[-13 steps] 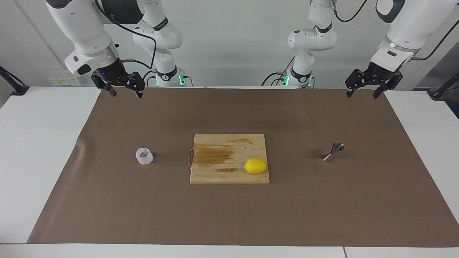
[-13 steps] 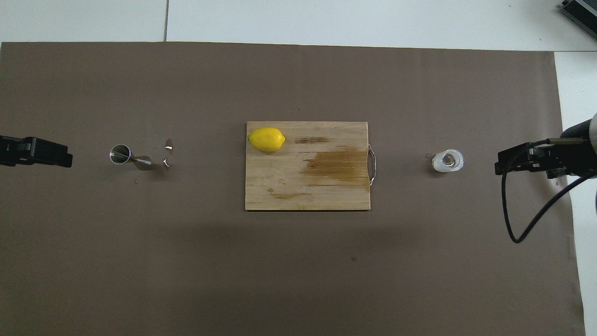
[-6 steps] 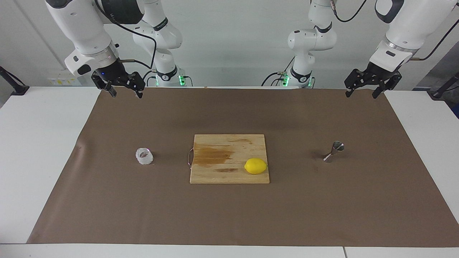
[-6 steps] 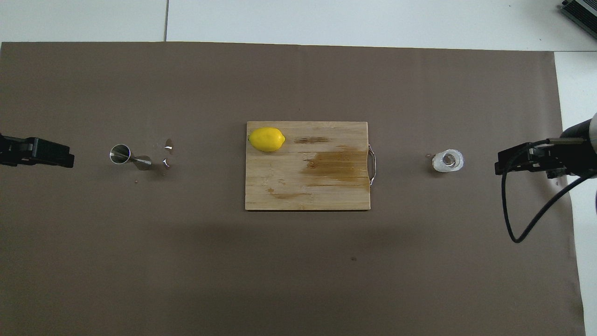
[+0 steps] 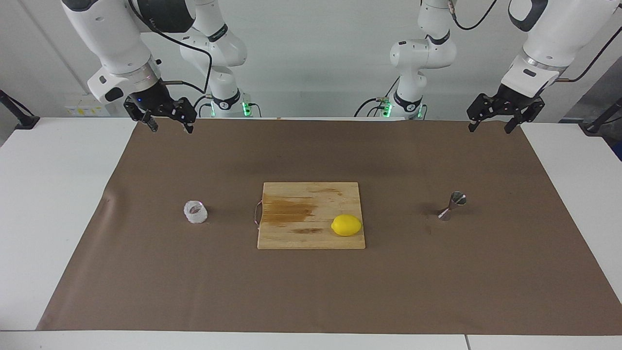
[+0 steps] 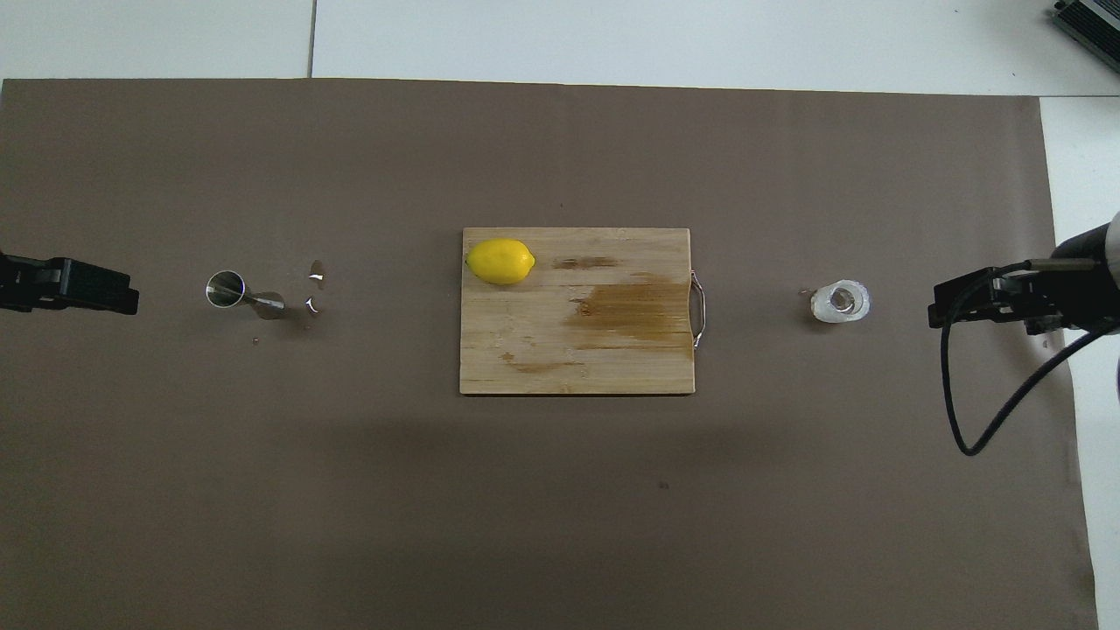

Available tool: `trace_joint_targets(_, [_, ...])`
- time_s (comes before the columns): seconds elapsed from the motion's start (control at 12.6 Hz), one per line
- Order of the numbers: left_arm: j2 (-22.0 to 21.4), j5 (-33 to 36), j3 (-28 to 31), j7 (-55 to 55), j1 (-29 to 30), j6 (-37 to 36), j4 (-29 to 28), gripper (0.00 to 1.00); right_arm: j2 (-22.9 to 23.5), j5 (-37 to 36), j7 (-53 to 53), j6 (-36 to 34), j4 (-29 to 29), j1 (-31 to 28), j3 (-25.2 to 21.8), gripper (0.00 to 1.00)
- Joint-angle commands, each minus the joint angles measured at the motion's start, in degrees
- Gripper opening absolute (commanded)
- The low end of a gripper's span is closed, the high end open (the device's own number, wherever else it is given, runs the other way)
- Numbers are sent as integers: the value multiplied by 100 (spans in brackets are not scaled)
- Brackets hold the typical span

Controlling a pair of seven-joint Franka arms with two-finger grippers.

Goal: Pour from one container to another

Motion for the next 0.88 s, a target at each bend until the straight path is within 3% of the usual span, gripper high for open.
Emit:
trace_joint_targets(0.0, [-116,45,28,38,-170,20,-135,100,-10,153,38,-29,-8,-52,21,100])
trace_joint_targets(0.56, [-177,53,-25,12,-382,-174,-223,100,-10,153,38,-29,-8,-52,21,100])
trace_joint_targets(0.8, [-326,10,-25,3,-303,-121,-555,100,-10,153,38,-29,-8,-52,21,100])
